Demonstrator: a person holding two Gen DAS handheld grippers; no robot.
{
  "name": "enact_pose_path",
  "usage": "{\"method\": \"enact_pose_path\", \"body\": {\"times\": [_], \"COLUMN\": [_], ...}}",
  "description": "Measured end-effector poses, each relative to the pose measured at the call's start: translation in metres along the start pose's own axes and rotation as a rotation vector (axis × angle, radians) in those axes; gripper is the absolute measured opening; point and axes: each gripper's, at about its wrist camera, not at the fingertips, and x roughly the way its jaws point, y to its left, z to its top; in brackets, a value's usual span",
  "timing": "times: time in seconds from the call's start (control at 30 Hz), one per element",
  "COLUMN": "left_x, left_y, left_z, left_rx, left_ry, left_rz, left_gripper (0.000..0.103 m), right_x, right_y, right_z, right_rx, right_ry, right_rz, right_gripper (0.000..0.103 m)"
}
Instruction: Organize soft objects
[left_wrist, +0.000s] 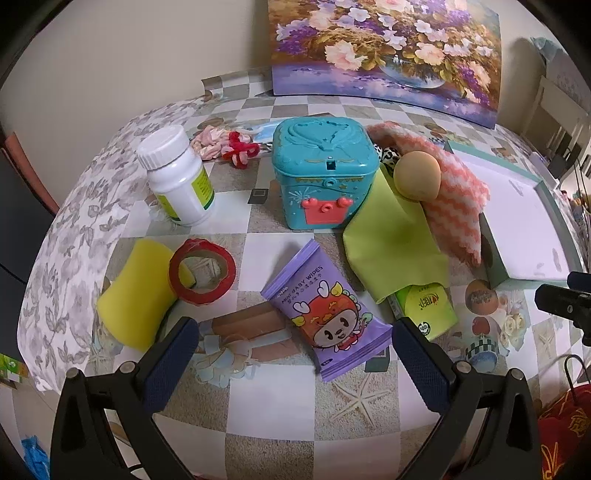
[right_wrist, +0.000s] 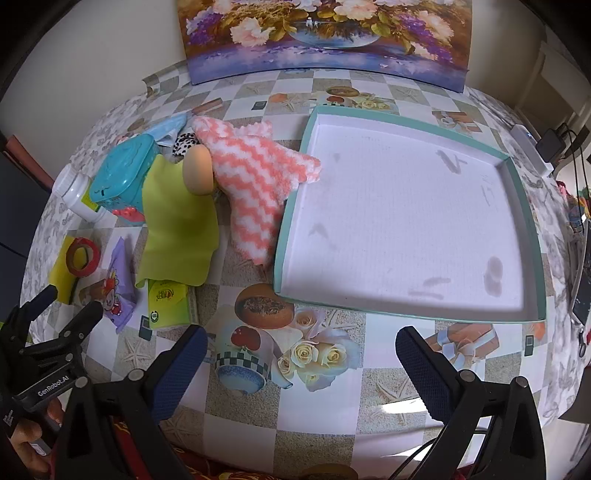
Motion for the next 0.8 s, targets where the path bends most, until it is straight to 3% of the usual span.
{"method": "enact_pose_path", "body": {"times": [0.8], "left_x": [0.0014], "left_y": [-0.0013], "left_z": [-0.0005], "left_rx": [-0.002], "left_ry": [0.006], "left_rz": [-0.016], "left_gripper": [0.103], "right_x": [0.0007], "right_y": [0.0011], "right_z": [0.0005], "right_rx": [-0.001], "right_ry": [0.000], "right_rz": [-0.002], "right_gripper": [0.103]}}
